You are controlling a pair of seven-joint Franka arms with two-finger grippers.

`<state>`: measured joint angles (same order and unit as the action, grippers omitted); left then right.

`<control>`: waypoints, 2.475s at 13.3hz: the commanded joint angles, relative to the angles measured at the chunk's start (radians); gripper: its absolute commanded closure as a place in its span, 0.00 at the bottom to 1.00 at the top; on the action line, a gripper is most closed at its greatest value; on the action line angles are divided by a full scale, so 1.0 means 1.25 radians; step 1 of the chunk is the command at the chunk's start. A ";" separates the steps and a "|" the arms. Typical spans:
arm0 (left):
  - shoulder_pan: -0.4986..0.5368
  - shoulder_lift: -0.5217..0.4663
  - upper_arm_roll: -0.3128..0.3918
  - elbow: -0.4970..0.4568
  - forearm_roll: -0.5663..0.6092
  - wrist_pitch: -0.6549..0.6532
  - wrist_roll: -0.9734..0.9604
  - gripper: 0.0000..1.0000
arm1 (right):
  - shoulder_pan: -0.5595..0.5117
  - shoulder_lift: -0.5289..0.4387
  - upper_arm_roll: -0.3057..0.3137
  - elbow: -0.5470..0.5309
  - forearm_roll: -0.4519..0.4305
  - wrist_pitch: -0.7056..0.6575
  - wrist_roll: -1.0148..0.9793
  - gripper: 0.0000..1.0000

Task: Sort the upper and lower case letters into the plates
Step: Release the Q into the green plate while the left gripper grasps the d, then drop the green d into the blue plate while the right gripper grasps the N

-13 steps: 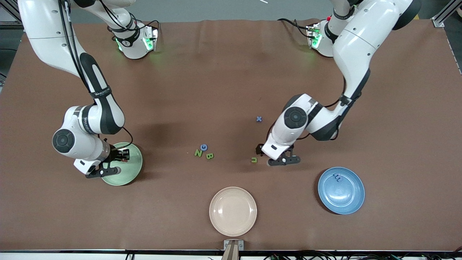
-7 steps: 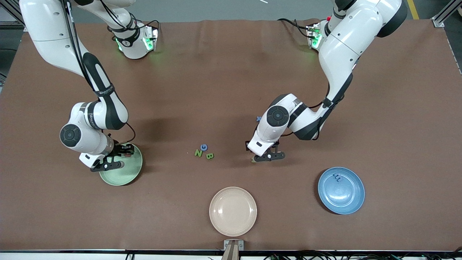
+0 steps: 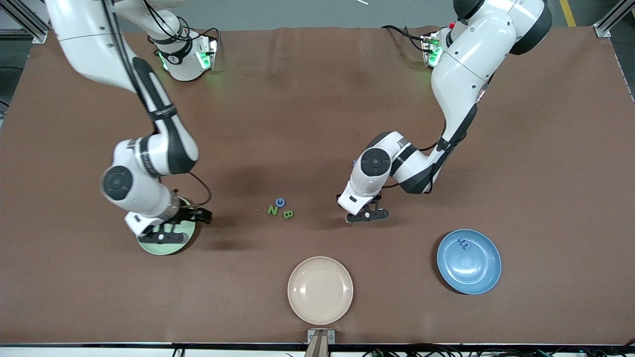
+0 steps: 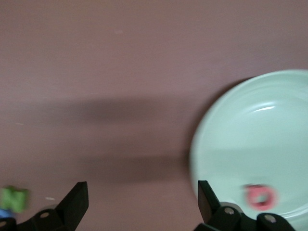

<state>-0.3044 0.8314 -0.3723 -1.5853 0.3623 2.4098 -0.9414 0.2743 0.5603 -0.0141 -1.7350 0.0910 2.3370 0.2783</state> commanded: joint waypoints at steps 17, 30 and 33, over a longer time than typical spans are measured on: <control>0.269 -0.114 0.016 0.023 0.013 -0.149 0.334 0.99 | 0.233 0.145 -0.024 0.033 -0.018 0.137 0.407 0.15; 0.396 -0.049 0.046 0.024 0.023 -0.036 0.605 0.79 | 0.110 0.044 -0.051 0.030 -0.018 -0.040 0.129 1.00; 0.398 -0.045 0.052 0.024 0.071 -0.034 0.617 0.79 | 0.020 0.003 -0.051 0.023 -0.018 -0.096 -0.061 1.00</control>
<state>0.1907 0.7781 -0.3080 -1.5502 0.4177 2.3561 -0.1870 0.3560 0.6229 -0.0993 -1.6610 0.0767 2.2383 0.3107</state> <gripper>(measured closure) 0.696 0.670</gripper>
